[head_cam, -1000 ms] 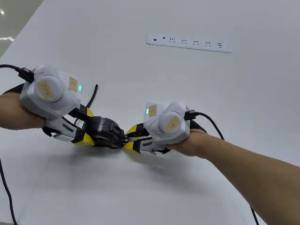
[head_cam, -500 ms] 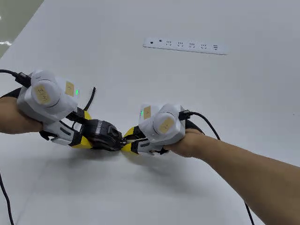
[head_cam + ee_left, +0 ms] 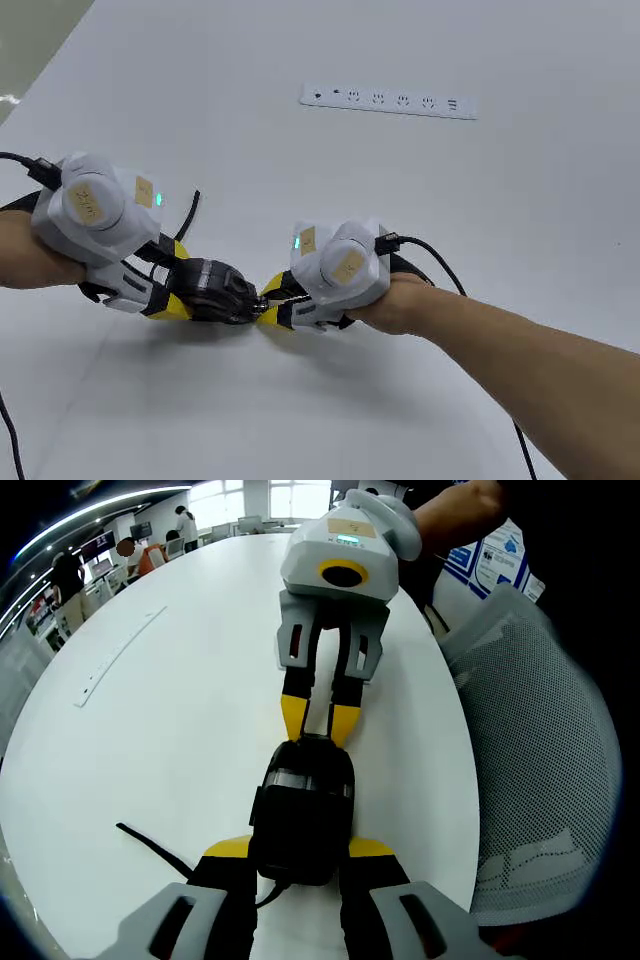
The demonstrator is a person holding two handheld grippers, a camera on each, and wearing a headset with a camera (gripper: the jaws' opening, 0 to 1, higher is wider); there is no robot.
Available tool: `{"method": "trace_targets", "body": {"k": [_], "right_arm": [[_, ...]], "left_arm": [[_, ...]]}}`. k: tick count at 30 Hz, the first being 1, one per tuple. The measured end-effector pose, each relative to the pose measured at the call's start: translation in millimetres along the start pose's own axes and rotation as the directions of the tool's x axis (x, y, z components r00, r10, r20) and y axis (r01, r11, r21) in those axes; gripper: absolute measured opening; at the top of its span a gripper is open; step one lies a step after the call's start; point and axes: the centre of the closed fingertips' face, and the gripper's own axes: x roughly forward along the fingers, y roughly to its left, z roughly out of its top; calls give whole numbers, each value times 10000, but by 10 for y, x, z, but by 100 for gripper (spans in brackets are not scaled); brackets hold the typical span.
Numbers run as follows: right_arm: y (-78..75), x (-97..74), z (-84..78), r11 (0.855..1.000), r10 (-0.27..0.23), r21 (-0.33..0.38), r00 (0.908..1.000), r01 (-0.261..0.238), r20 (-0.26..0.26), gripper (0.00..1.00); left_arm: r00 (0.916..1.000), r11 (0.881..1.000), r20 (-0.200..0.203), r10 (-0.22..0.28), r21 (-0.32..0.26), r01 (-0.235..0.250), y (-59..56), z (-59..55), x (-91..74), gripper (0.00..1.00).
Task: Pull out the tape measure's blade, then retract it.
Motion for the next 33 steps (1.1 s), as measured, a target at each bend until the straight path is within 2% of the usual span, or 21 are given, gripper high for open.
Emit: {"method": "trace_targets", "body": {"k": [33], "right_arm": [[5, -236, -175, 9991, -70, -417, 9998, 63, -161, 11]], "left_arm": [[10000, 9995, -5, -57, -303, 56, -14, -27, -8, 29]]}}
